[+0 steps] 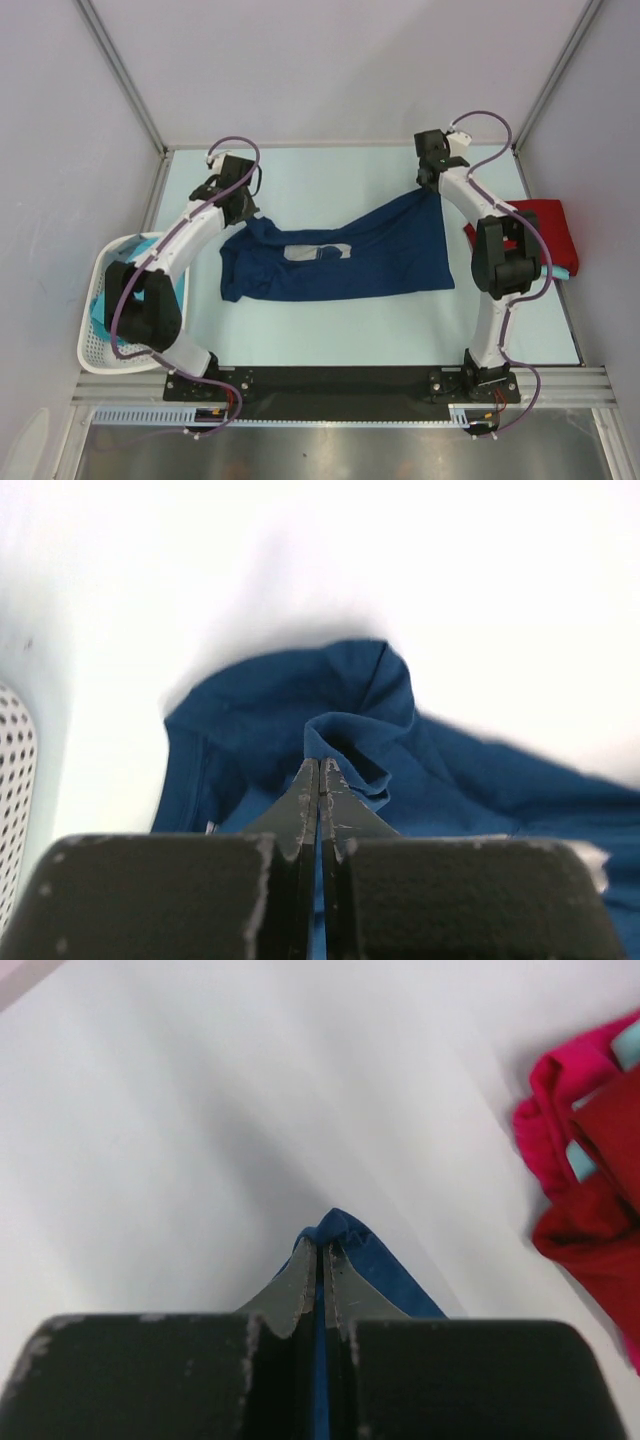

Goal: Fold and stack the t-shirts
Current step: Fold the other side of the tshirt into a rectangle

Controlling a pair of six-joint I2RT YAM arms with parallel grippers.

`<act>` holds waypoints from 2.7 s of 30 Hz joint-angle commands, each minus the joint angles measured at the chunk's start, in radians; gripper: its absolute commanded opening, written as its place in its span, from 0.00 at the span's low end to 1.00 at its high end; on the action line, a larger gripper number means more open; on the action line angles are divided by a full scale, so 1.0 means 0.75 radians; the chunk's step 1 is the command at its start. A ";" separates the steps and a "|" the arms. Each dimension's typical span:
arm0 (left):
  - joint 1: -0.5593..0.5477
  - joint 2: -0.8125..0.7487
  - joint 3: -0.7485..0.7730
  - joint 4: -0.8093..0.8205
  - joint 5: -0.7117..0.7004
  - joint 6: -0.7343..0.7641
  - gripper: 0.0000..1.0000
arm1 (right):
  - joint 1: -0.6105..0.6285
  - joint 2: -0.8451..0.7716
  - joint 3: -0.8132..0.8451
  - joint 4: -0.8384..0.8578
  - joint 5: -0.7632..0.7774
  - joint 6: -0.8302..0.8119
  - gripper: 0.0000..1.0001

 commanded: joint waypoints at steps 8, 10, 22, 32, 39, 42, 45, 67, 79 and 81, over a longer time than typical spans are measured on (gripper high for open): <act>0.072 0.243 0.283 0.011 0.032 0.016 0.00 | -0.020 0.181 0.260 -0.054 0.013 -0.100 0.00; 0.074 0.262 0.306 0.003 0.034 0.014 0.00 | -0.024 0.189 0.269 -0.062 0.015 -0.100 0.00; 0.080 -0.075 0.100 0.015 0.063 -0.004 0.00 | -0.067 0.062 0.042 -0.013 0.039 -0.109 0.00; 0.105 -0.170 0.116 0.013 -0.007 0.033 0.00 | -0.108 -0.019 -0.009 0.008 0.027 -0.098 0.00; 0.107 -0.176 0.147 0.001 -0.019 0.022 0.00 | -0.131 -0.075 -0.056 0.038 0.000 -0.096 0.00; 0.105 -0.182 0.155 0.001 -0.038 0.035 0.00 | -0.135 -0.077 -0.073 0.055 -0.032 -0.090 0.00; 0.107 -0.180 0.177 -0.010 -0.042 0.037 0.00 | -0.135 -0.054 -0.040 0.044 -0.051 -0.086 0.00; 0.256 -0.113 0.226 -0.014 -0.023 0.028 0.00 | -0.145 -0.061 -0.071 0.071 -0.085 -0.088 0.00; 0.319 -0.068 0.249 -0.012 -0.001 0.018 0.00 | -0.159 -0.058 -0.071 0.075 -0.098 -0.086 0.00; 0.319 -0.064 0.251 -0.014 0.005 0.016 0.00 | -0.159 -0.061 -0.071 0.073 -0.098 -0.086 0.00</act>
